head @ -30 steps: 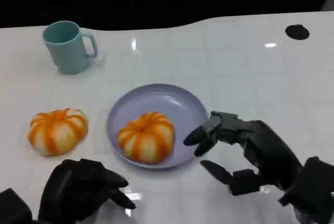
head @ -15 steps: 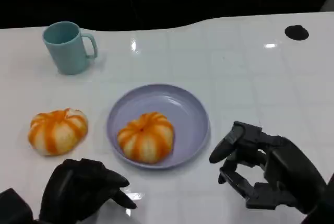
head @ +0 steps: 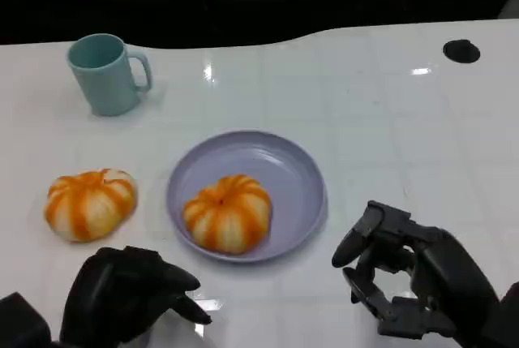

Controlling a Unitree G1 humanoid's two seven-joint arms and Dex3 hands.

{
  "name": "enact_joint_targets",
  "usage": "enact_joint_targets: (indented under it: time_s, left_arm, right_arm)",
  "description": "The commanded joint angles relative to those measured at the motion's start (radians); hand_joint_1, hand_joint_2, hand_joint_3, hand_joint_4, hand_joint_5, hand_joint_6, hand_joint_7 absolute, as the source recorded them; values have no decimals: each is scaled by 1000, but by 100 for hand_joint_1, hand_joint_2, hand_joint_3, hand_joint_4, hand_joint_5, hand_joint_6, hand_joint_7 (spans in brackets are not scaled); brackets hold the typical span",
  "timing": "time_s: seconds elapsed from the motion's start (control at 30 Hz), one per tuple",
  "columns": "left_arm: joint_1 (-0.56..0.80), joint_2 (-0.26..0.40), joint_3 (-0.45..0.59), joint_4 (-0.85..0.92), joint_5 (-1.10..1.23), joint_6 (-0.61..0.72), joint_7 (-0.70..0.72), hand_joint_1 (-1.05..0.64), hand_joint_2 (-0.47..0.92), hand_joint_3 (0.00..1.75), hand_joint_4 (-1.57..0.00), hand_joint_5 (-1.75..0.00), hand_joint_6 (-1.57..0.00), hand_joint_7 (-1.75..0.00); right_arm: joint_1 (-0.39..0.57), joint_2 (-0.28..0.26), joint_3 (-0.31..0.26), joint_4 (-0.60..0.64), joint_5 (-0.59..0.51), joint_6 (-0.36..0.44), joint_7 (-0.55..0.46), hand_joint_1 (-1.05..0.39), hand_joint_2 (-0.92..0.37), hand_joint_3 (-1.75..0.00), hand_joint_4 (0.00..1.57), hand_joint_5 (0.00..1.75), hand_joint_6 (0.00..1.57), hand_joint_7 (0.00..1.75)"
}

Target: Grasp the bread from the table and place it into the plate.

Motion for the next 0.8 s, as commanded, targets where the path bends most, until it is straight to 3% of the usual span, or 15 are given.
enact_joint_targets:
  time_s: [0.03, 0.4, 0.8]
  left_arm:
    - [16, 14, 4, -11, -1, -7, -1, -105, 79, 0, -157, -37, -157, -11]
    - [21, 13, 4, -20, -7, -6, -4, -105, 79, 0, -157, -37, -157, -11]
    - [28, 17, 2, -31, -9, 5, -3, -105, 79, 0, -157, -37, -157, -11]
  right_arm:
    - [-7, 3, -15, 63, 10, -69, 0, -7, -59, -103, 64, 175, 55, 152]
    - [-18, 7, -21, 113, 11, -132, 2, -8, -52, -113, 64, 175, 56, 155]
    - [-28, 3, -24, 133, 25, -150, 21, -13, -54, -109, 64, 175, 57, 150]
